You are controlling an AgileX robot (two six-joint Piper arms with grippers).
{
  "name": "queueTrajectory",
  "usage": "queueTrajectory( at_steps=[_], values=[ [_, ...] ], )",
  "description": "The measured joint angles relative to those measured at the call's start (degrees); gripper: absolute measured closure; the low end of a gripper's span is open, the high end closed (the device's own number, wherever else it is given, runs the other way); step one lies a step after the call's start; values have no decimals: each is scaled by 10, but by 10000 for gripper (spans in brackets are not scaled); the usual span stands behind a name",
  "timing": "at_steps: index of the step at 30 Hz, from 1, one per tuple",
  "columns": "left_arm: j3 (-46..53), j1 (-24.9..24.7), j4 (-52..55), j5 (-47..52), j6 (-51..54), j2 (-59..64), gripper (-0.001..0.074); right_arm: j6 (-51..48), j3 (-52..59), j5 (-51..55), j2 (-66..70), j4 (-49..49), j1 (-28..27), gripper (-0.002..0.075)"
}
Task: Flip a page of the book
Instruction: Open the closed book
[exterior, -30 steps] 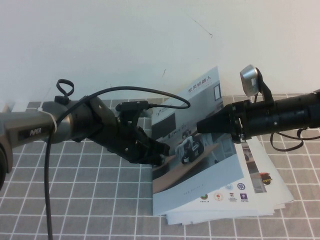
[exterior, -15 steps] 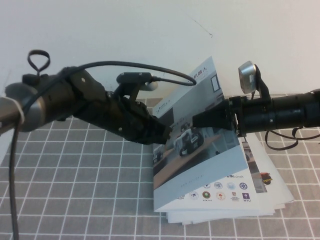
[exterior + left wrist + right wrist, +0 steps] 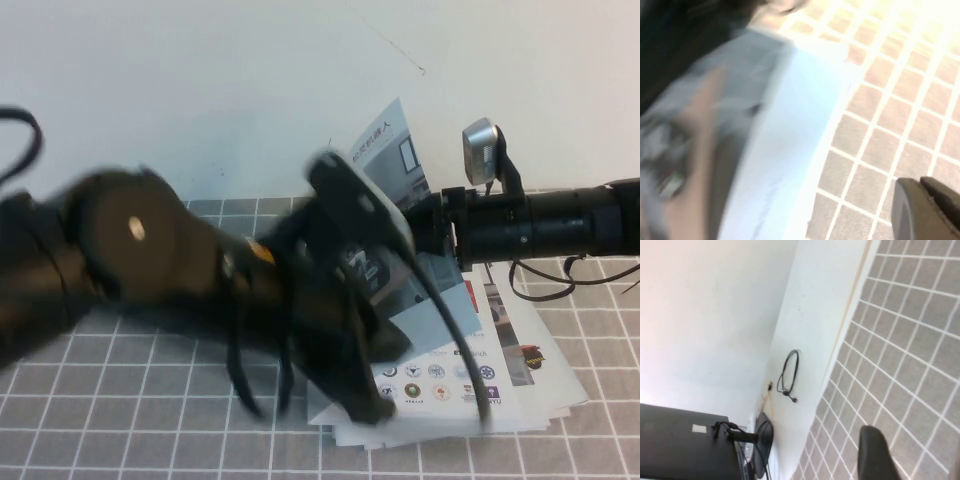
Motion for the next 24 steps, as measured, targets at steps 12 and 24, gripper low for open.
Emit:
queueTrajectory(
  at_steps=[12, 24],
  values=[
    [79, -205, 43, -213, 232, 26, 738, -3, 0, 0, 0, 19, 5, 391],
    [79, -224, 35, -422, 297, 161, 738, -5, 0, 0, 0, 22, 5, 391]
  ],
)
